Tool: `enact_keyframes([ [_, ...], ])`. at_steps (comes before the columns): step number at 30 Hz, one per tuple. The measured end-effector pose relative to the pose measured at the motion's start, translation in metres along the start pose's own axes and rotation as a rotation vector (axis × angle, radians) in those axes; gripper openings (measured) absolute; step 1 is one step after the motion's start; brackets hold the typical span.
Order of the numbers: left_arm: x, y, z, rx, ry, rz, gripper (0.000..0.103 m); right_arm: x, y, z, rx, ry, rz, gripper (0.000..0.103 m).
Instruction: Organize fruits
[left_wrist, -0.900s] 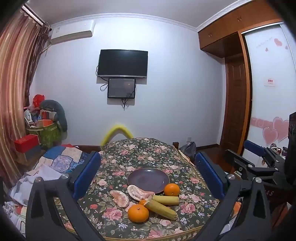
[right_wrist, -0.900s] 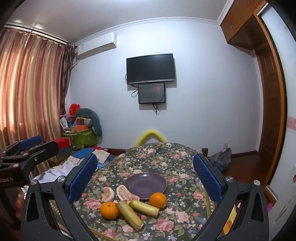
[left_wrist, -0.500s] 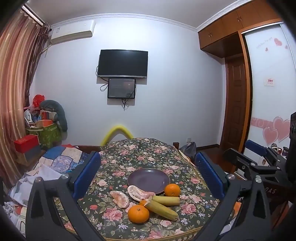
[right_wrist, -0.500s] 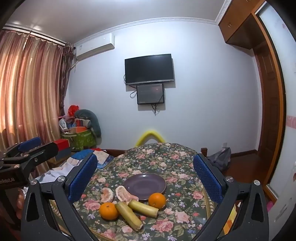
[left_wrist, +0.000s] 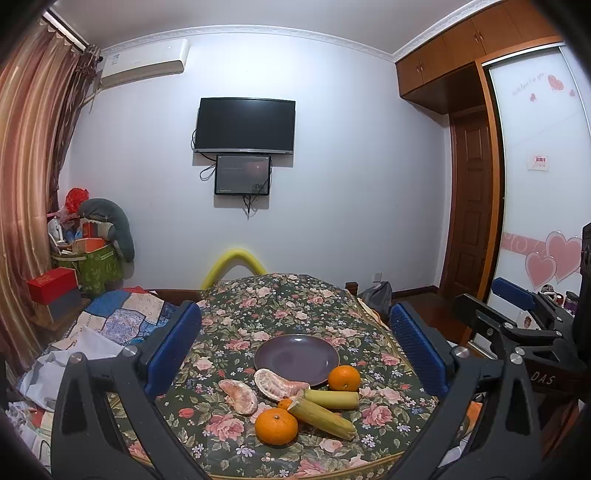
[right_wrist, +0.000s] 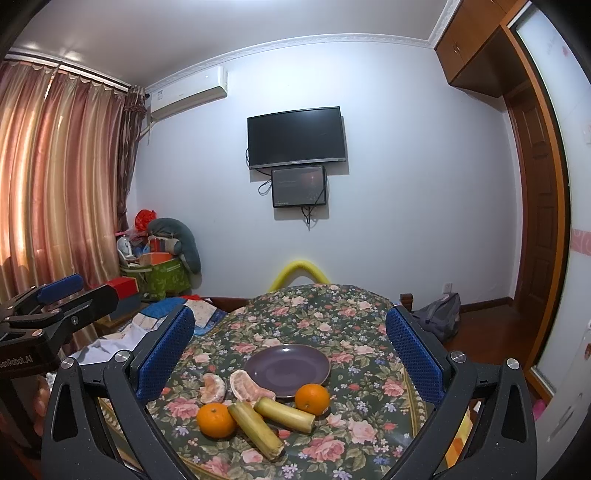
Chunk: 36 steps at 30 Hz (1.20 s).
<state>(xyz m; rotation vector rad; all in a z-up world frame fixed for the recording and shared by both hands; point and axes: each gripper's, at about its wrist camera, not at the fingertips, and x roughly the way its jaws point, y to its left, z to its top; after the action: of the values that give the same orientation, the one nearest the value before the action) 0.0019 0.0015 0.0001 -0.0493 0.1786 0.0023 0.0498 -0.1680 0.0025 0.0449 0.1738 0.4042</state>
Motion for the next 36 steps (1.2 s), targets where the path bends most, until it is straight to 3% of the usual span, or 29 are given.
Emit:
enact_keyframes([
  [36, 0.0077, 0.0014, -0.0006, 0.007, 0.007, -0.002, 0.103, 0.0006, 0.0021, -0.0009, -0.007, 0.006, 0.01, 0.103],
])
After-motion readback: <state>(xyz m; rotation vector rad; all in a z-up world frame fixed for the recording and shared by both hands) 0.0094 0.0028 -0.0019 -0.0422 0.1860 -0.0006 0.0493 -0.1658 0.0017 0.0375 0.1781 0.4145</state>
